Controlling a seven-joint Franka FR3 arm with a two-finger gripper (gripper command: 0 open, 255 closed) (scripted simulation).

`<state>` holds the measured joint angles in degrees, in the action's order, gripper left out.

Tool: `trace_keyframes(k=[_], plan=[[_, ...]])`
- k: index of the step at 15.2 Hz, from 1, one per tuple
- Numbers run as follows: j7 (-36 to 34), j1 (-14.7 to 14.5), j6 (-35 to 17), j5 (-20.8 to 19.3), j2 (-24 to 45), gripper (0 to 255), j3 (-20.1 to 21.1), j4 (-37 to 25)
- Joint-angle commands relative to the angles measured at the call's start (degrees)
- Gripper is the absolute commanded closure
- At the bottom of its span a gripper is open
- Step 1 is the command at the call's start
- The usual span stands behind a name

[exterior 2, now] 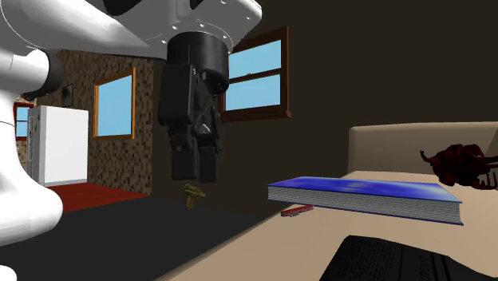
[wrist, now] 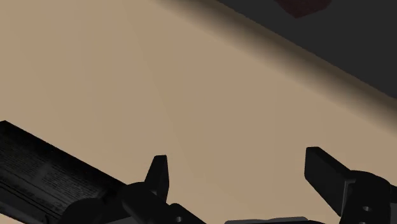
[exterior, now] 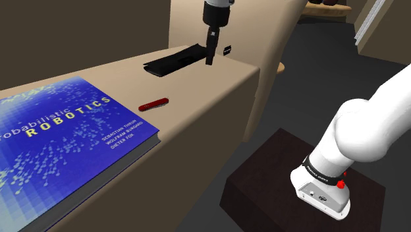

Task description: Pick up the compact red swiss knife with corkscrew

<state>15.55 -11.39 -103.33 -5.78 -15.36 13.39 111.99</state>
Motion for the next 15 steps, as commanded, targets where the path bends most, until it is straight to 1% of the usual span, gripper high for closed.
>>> trace_keyframes(k=[1,7,15], plan=[[1.52,-1.12,-0.66,-0.43,2.86,0,1.28,-2.07],[5.43,-4.72,-0.93,-2.13,10.26,0,5.42,-8.52],[10.38,-10.05,-0.57,-5.37,19.06,0,10.86,-16.2]])
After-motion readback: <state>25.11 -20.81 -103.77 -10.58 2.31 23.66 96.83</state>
